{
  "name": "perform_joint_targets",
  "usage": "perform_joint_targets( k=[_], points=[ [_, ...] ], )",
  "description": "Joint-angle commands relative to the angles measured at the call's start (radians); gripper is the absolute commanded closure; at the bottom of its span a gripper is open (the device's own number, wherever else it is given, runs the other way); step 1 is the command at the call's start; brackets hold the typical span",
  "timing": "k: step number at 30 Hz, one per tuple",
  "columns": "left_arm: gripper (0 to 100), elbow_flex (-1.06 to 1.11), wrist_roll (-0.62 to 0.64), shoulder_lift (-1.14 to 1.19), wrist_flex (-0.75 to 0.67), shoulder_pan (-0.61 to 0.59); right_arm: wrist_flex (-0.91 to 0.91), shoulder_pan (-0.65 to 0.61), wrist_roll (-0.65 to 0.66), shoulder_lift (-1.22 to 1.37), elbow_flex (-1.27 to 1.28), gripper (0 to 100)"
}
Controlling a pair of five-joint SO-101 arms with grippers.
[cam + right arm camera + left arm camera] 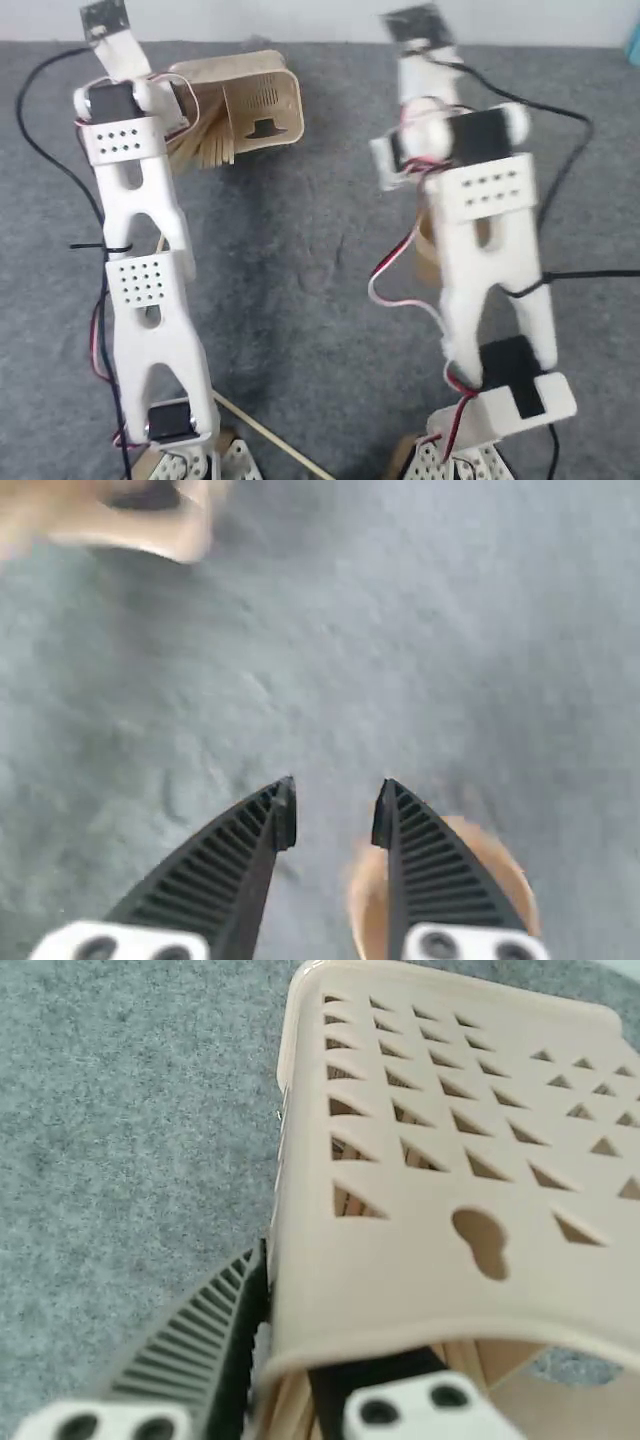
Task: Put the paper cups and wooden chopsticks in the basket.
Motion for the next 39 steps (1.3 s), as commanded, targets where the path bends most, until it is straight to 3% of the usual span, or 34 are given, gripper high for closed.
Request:
perform_joint_targets(
  k=[1, 8, 18, 30, 39],
  points=[
    [99, -0.005, -0.003, -0.087, 0.025, 0.002, -0.162, -0.084, -0.015, -0.012, -0.014, 86.8],
    [99, -0.005, -0.003, -0.087, 0.025, -0.003, -0.513, -0.162, -0.015, 0.156, 0.06, 86.8],
    [99, -0.005, -0.006, -0.087, 0.025, -0.005, -0.846, -0.174, -0.008, 0.417, 0.058, 86.8],
    [99, -0.005, -0.006, -0.087, 0.025, -0.005, -0.938, -0.124, -0.008, 0.492, 0.058, 87.4],
    [99, -0.005, -0.006, -0.087, 0.025, -0.005, -0.938, -0.107, -0.014, 0.461, 0.058, 99.0]
  ],
)
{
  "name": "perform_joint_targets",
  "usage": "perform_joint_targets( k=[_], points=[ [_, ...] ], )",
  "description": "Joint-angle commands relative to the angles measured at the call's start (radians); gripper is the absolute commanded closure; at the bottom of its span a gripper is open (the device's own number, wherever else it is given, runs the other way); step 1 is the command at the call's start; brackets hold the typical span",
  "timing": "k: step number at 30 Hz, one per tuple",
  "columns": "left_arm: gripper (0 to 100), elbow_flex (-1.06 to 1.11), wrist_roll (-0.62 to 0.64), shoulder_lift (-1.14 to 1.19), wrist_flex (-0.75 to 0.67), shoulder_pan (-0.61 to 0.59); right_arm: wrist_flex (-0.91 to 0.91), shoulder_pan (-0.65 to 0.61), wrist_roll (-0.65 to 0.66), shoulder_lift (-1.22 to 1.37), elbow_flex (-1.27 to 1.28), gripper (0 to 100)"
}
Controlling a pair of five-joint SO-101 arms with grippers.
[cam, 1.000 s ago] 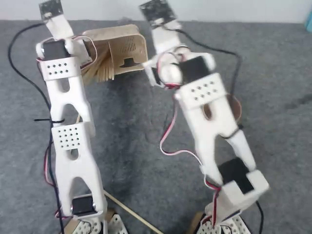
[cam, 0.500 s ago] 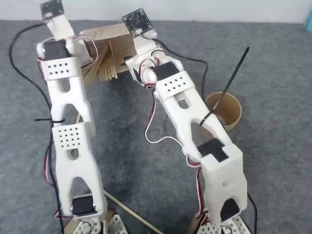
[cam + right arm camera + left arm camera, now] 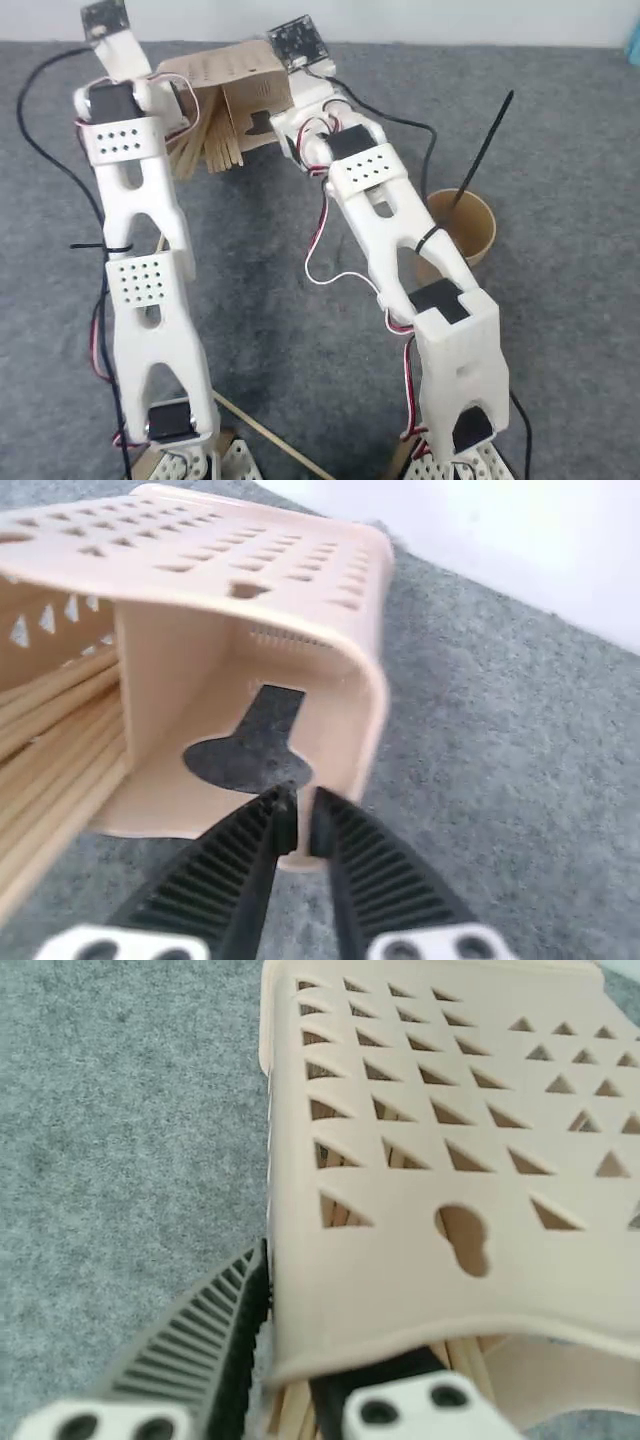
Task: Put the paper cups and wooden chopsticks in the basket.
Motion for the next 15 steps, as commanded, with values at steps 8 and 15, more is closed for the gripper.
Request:
perform_joint_targets(
  k=[8, 15],
  points=[
    [99, -0.005, -0.006, -0.087, 0.026, -0.005, -0.013, 0.054, -0.009, -0.085, -0.009, 99.0],
    [99, -0.005, -0.006, -0.087, 0.026, -0.005, 0.179, 0.038, -0.008, -0.22, -0.009, 84.4]
  ],
)
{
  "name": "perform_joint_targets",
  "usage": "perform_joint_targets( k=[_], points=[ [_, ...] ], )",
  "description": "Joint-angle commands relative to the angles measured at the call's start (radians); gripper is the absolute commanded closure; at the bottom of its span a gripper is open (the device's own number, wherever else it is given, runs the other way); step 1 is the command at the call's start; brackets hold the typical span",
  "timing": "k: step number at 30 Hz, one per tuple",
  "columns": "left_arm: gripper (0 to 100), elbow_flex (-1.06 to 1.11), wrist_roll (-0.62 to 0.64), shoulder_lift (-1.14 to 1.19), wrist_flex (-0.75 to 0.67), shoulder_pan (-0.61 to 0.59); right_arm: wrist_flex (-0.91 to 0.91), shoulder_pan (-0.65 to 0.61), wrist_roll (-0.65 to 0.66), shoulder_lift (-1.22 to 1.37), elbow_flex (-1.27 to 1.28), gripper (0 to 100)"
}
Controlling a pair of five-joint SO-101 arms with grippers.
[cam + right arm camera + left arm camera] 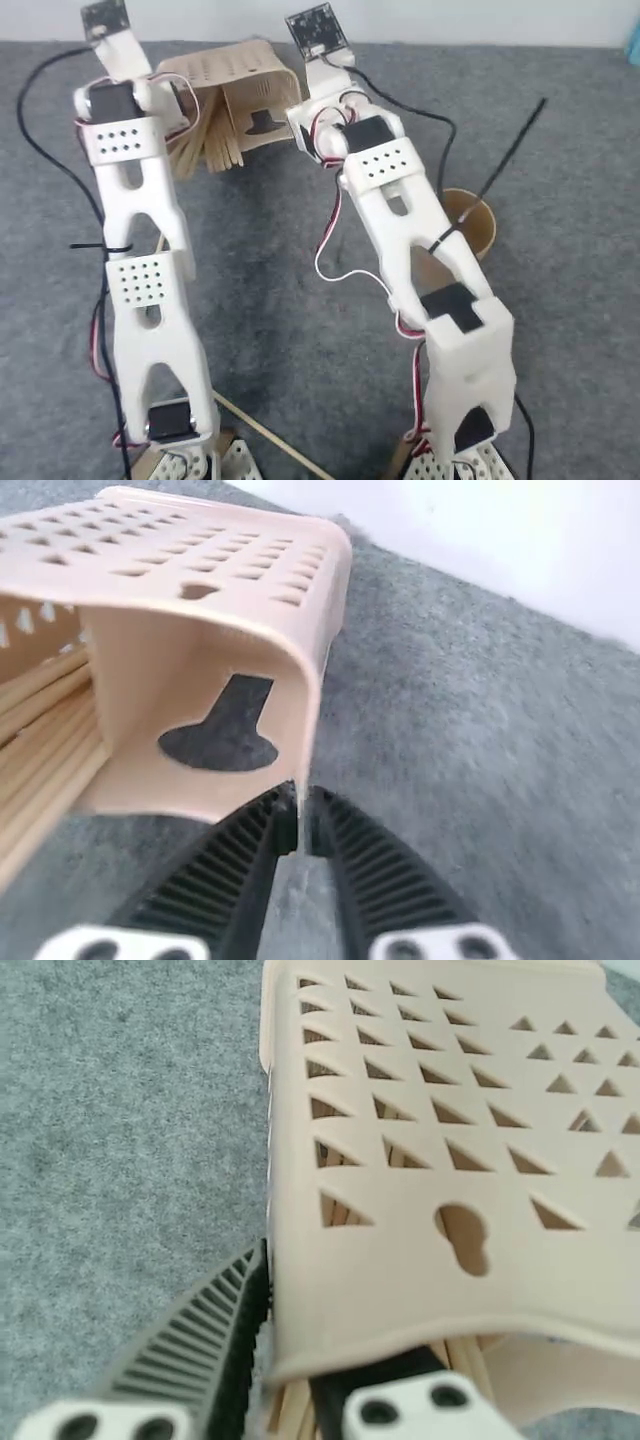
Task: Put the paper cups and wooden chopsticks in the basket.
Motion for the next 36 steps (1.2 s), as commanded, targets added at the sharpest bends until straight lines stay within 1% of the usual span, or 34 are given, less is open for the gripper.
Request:
perform_joint_targets(
  k=[1, 3, 13, 23, 24, 25, 27, 29, 30, 33, 36],
  points=[
    [99, -0.005, -0.006, -0.087, 0.026, -0.005, 0.056, 0.008, -0.008, -0.133, -0.009, 81.1],
    [99, -0.005, -0.006, -0.087, 0.026, -0.005, 0.044, 0.015, -0.008, -0.13, -0.009, 77.1],
    [99, -0.005, -0.006, -0.087, 0.026, -0.005, -0.249, 0.016, -0.008, 0.05, -0.009, 78.3],
    [99, -0.005, -0.006, -0.087, 0.026, -0.003, -0.461, -0.005, -0.008, 0.239, -0.014, 79.2],
    [99, -0.005, -0.006, -0.087, 0.026, -0.003, -0.478, -0.005, -0.008, 0.251, -0.015, 81.3],
    [99, -0.005, -0.006, -0.087, 0.026, -0.003, -0.498, -0.005, -0.008, 0.263, -0.015, 85.9],
    [99, -0.005, -0.006, -0.087, 0.026, -0.003, -0.533, -0.005, -0.009, 0.278, -0.015, 99.8],
    [99, -0.005, -0.006, -0.087, 0.026, -0.003, -0.518, -0.004, -0.026, 0.277, -0.015, 97.3],
    [99, -0.005, -0.006, -0.087, 0.026, -0.003, -0.489, -0.002, -0.054, 0.272, -0.015, 99.8],
    [99, -0.005, -0.008, -0.087, 0.026, -0.005, -0.366, -0.001, -0.147, 0.216, -0.02, 99.4],
    [99, -0.007, -0.008, -0.089, 0.028, -0.005, -0.232, 0.002, -0.212, 0.124, -0.02, 99.3]
  ],
)
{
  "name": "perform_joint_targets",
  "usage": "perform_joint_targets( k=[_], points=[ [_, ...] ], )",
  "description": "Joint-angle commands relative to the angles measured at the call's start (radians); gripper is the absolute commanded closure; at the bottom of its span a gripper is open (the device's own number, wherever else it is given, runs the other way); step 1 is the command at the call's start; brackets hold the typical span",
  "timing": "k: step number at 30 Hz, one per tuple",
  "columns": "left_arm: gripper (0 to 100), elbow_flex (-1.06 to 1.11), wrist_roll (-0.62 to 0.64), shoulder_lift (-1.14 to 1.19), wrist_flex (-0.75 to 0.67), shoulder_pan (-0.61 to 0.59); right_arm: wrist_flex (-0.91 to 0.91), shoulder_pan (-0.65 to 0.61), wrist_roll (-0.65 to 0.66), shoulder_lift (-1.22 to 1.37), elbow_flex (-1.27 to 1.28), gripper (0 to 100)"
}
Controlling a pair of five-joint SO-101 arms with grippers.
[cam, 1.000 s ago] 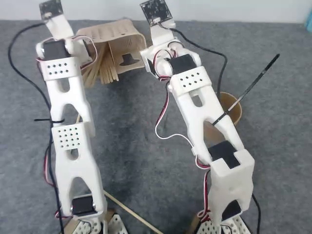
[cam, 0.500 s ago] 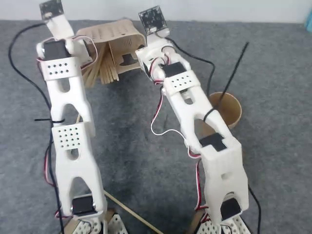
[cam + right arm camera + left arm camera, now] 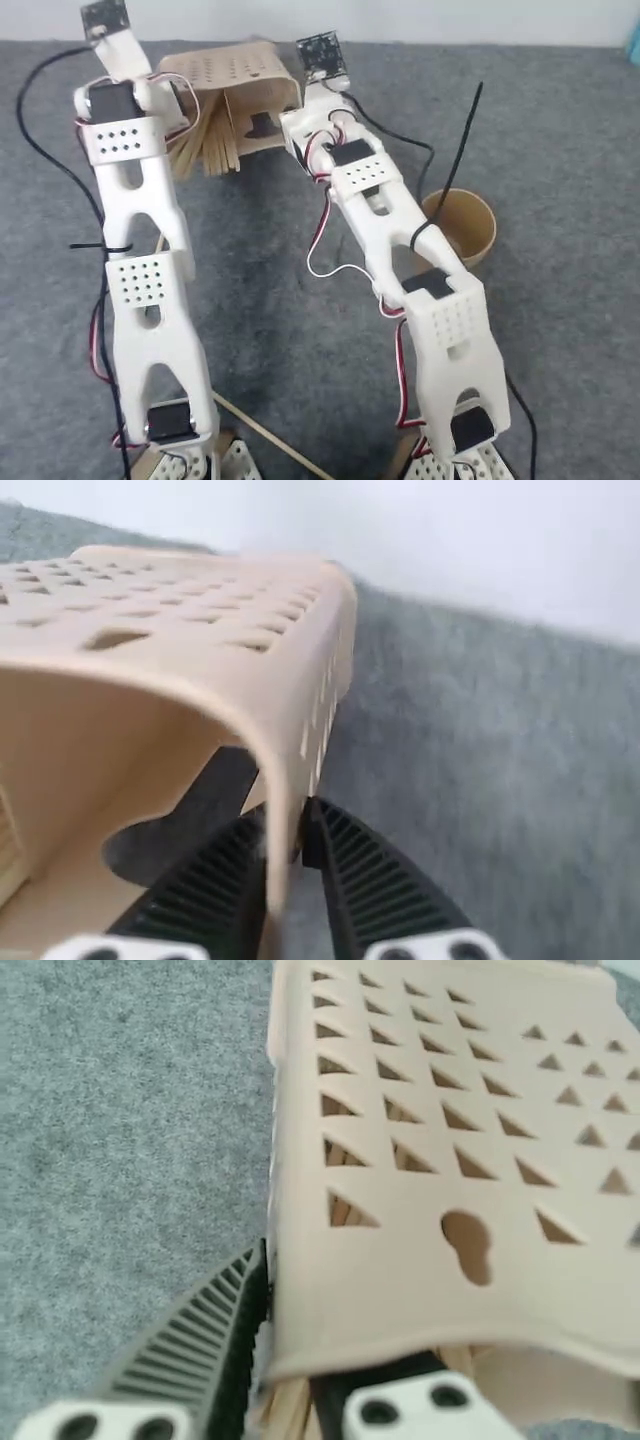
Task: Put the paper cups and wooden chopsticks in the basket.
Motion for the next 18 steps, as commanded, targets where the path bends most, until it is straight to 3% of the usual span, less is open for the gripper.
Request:
perform_joint_targets(
  k=[1, 9, 15, 18],
  points=[
    [99, -0.007, -0.006, -0.094, 0.028, -0.005, 0.156, 0.004, -0.072, -0.168, -0.018, 99.3],
    [99, 0.165, -0.006, -0.276, 0.029, 0.011, 0.481, 0.008, -0.083, -0.389, -0.018, 99.3],
    [99, 0.565, -0.018, -0.555, 0.028, 0.054, 0.705, 0.008, -0.078, -0.504, -0.018, 99.3],
    [99, 0.762, -0.092, -0.721, 0.026, 0.1, 0.803, 0.013, -0.077, -0.556, -0.018, 99.3]
  ],
)
